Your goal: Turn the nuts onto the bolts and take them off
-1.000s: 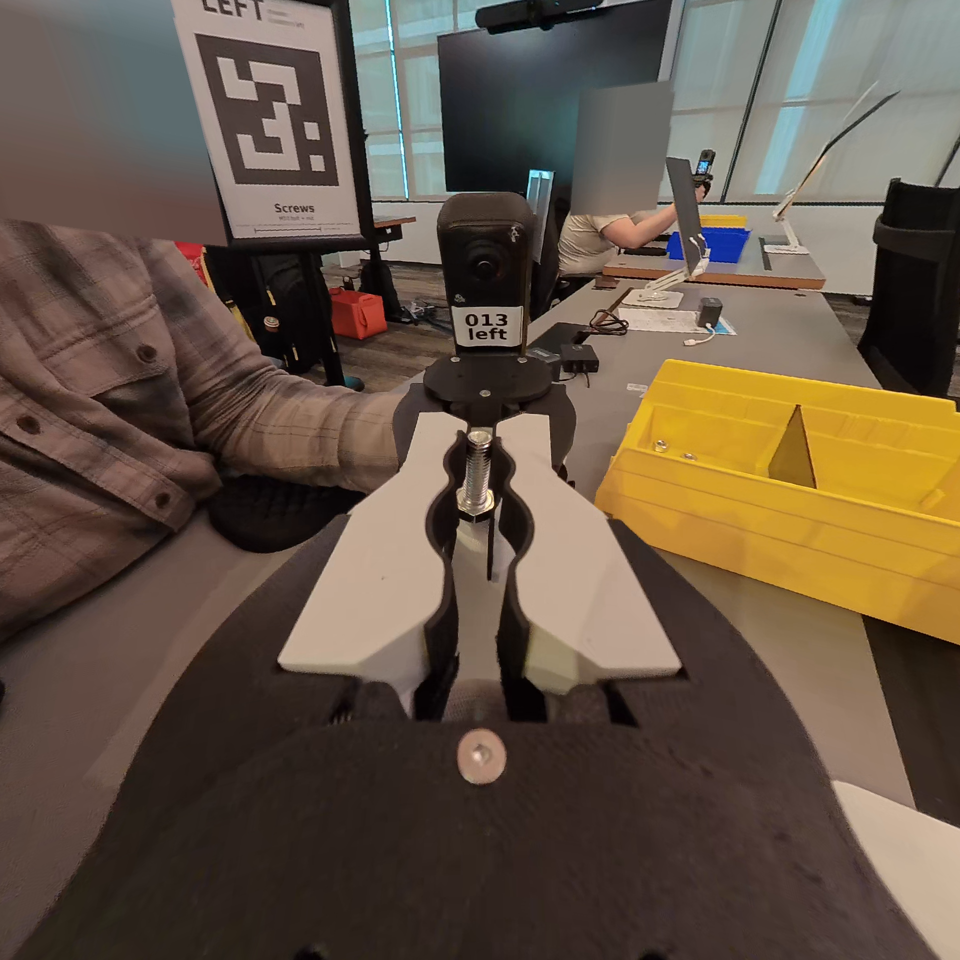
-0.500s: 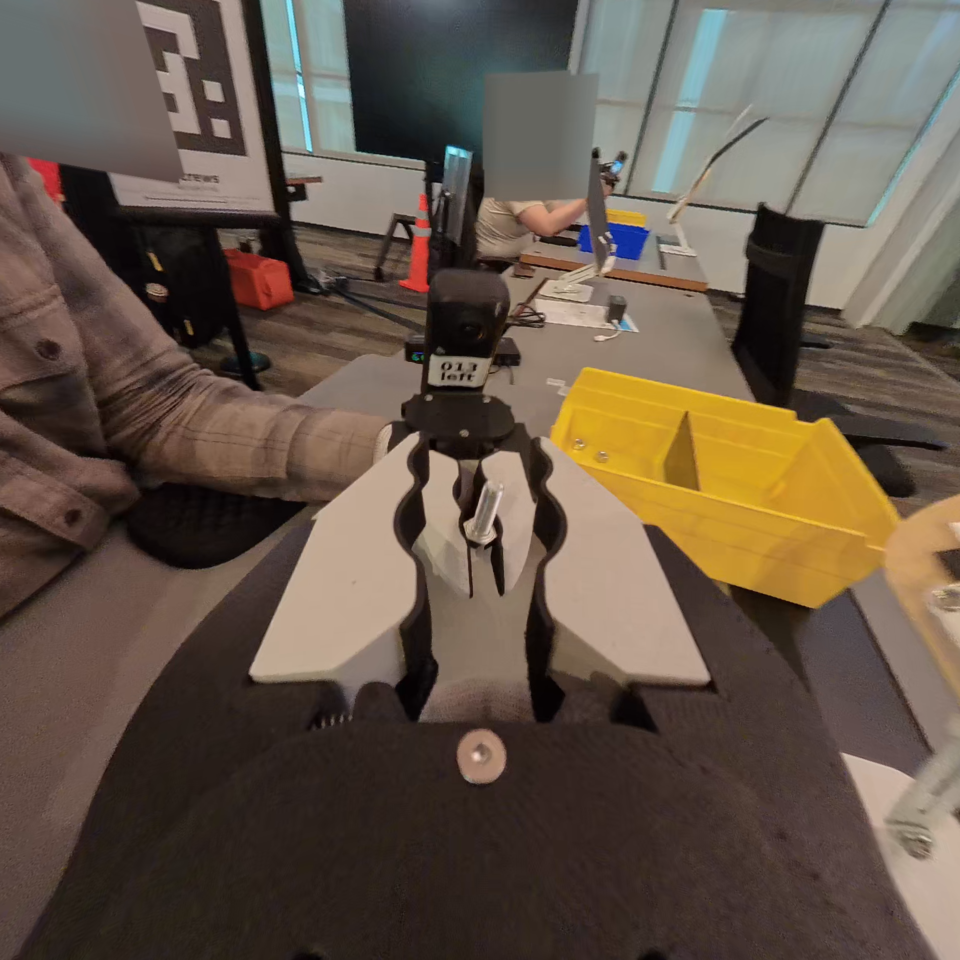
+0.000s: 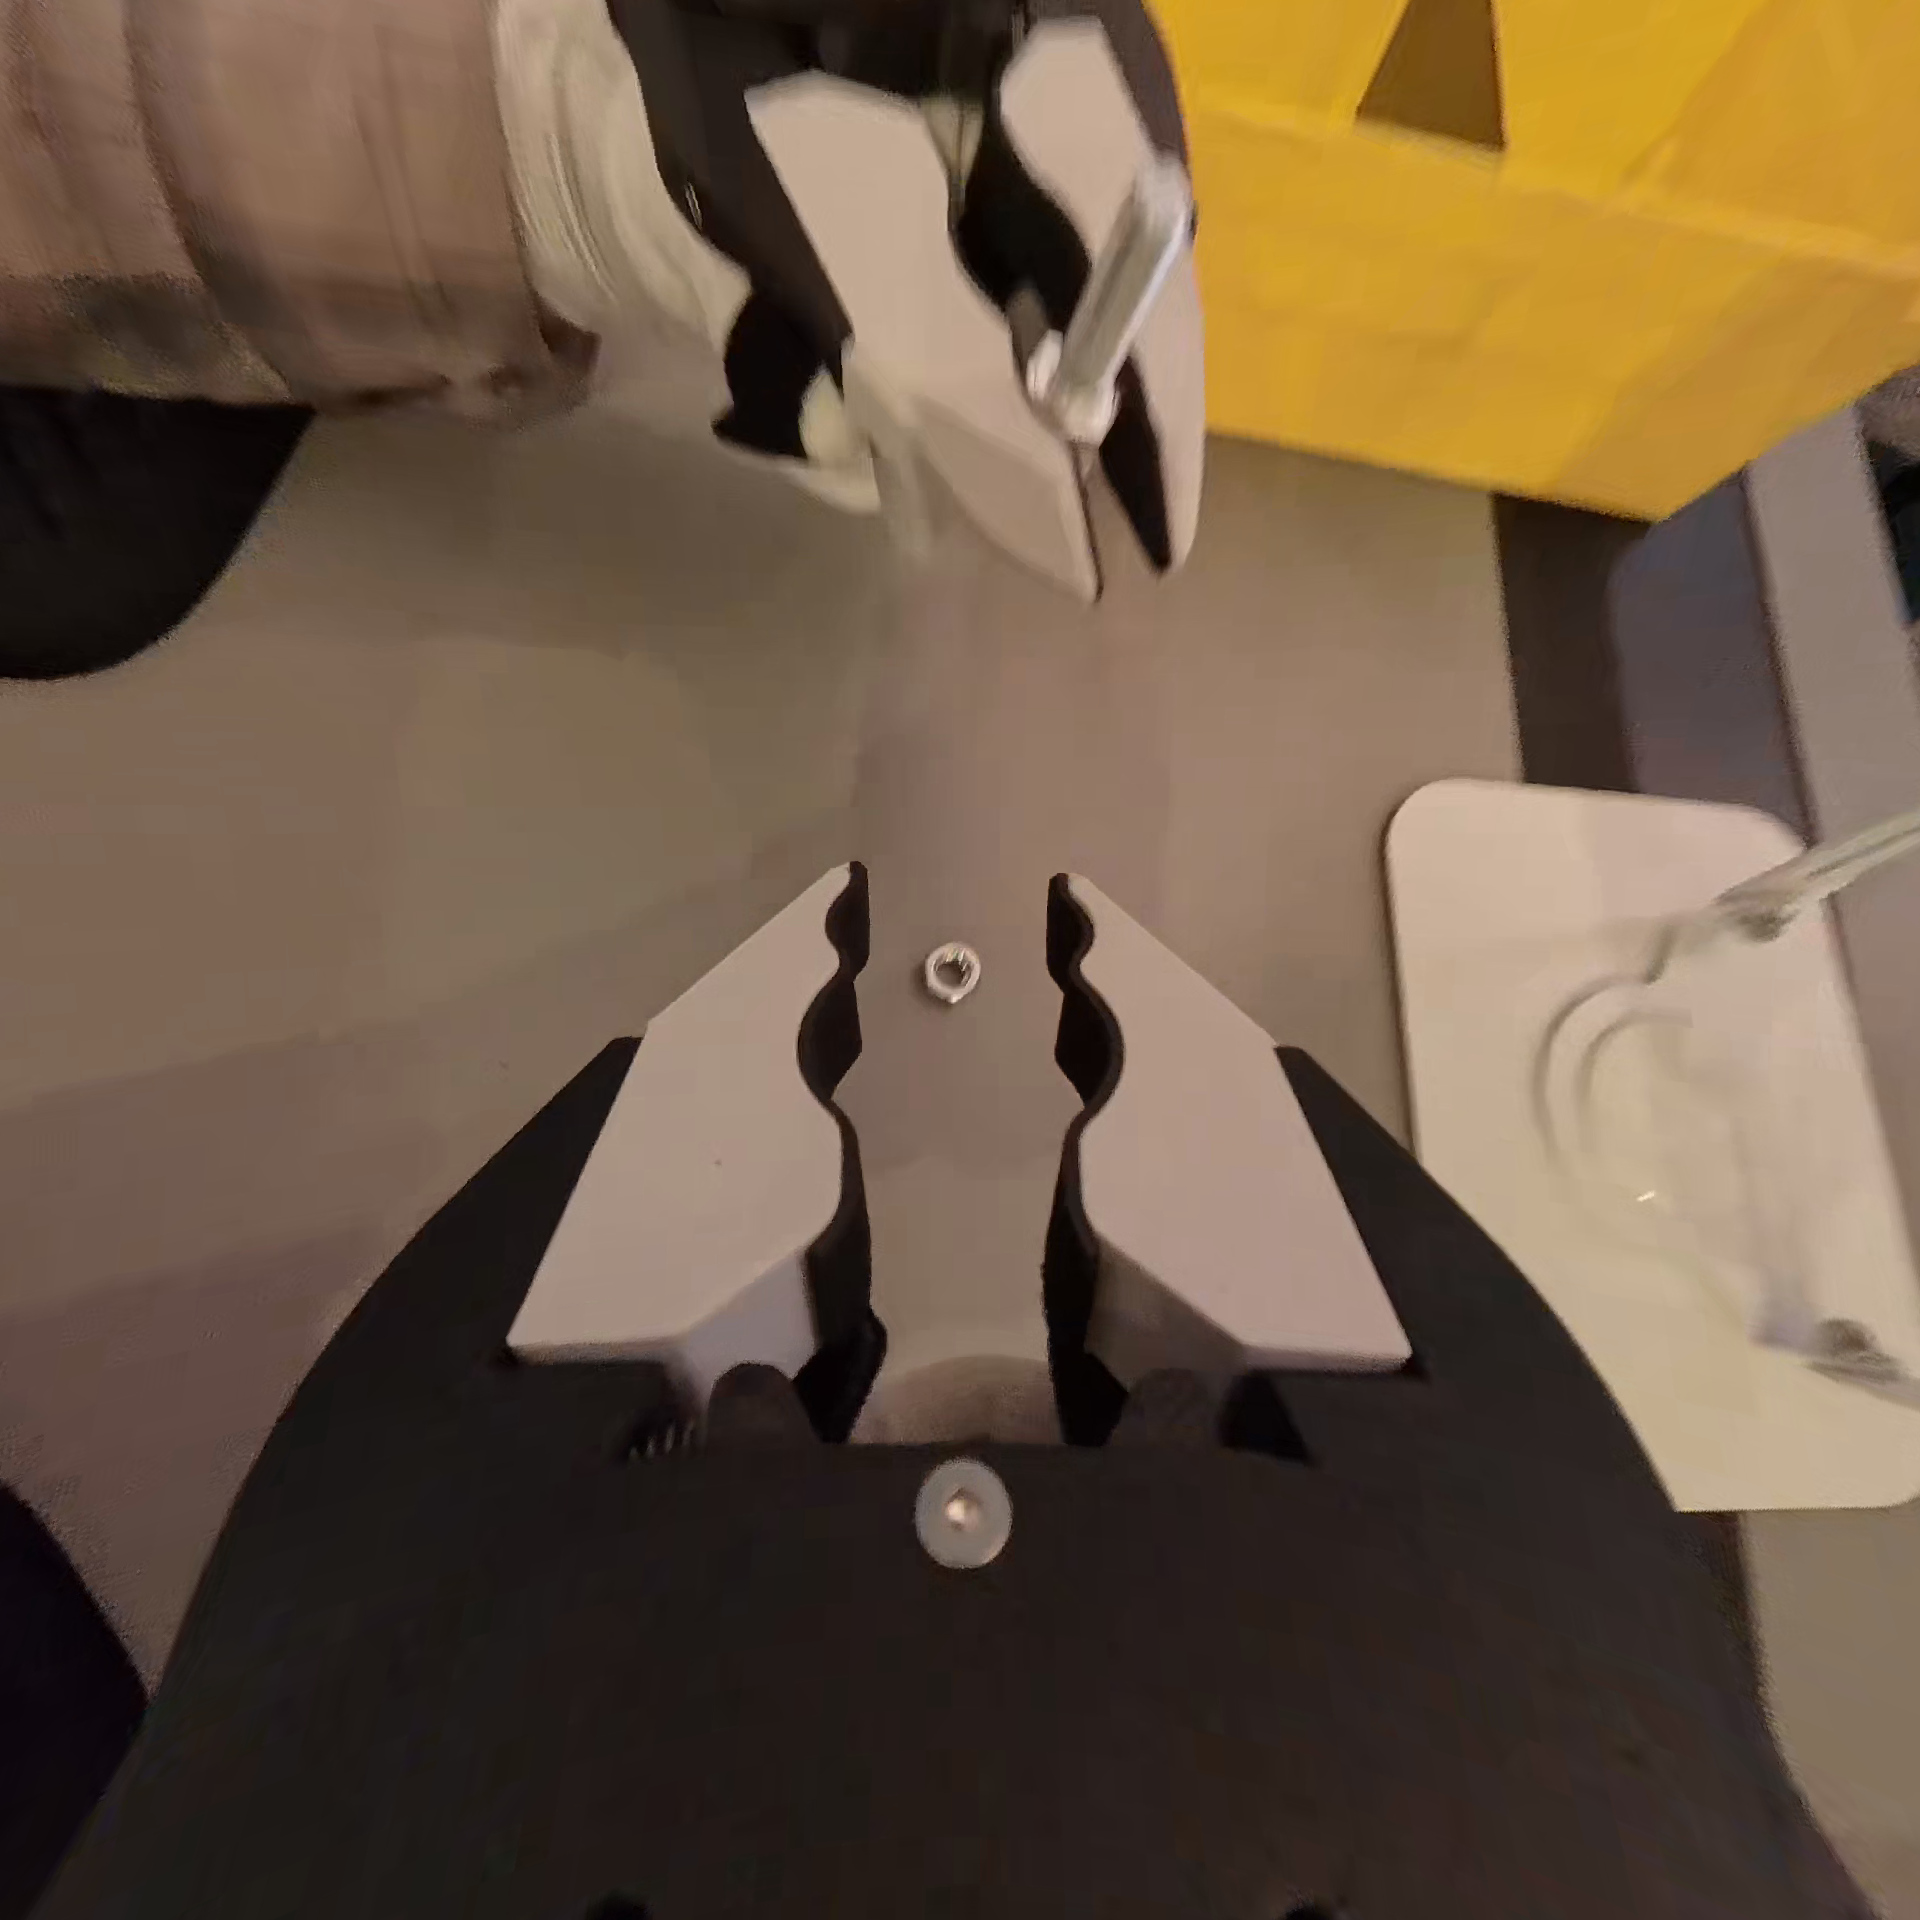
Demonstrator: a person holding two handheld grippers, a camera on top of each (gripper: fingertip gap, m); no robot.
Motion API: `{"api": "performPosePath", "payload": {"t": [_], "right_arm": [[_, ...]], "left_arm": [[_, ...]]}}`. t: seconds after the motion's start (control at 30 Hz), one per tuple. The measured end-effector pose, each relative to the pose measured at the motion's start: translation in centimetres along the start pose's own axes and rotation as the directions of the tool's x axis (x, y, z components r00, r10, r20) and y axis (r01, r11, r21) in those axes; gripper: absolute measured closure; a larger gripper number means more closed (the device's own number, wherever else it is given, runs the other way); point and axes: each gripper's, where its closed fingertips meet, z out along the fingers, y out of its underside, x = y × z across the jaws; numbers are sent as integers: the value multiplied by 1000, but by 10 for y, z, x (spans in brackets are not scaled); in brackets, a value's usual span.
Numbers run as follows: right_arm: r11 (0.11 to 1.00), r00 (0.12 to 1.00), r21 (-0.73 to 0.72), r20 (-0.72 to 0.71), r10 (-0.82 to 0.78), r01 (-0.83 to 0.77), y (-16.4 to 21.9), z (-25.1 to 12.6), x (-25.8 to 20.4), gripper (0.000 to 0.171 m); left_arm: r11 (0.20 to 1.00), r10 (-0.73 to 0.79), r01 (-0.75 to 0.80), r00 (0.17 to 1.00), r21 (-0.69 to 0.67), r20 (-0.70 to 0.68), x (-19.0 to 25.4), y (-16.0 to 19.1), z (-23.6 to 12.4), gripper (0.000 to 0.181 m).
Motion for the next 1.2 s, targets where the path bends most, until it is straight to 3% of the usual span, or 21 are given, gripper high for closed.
{"api": "performPosePath", "payload": {"t": [0.23,0.43,0.53,0.67,0.83,1.0,1.2], "right_arm": [[995,997,-56,-11,76,-77,62,40,-12,133],[993,992,-42,-66,107,-110,68,62,1,137],[990,990,-38,-45,137,-139,65,67,3,138],[990,991,-39,-8,136,-136,64,68,-2,155],[988,989,-34,20,150,-149,63,67,-5,155],[980,984,94,62,168,-174,36,44,-5,155],[970,999,239,49,18,-29,-43,-12,3,155]], "left_arm": [[1000,5,-5,1000,-2,-28,7,1,4,168],[1000,14,-14,1000,-13,-27,7,2,5,167],[1000,13,-13,1000,-14,-24,6,3,4,167],[1000,11,-12,999,-19,-30,5,4,6,167],[1000,17,-17,999,-26,-37,8,5,9,167],[998,29,-31,999,-50,-34,8,9,9,167],[997,35,-42,995,-70,-91,20,12,15,167]]}}
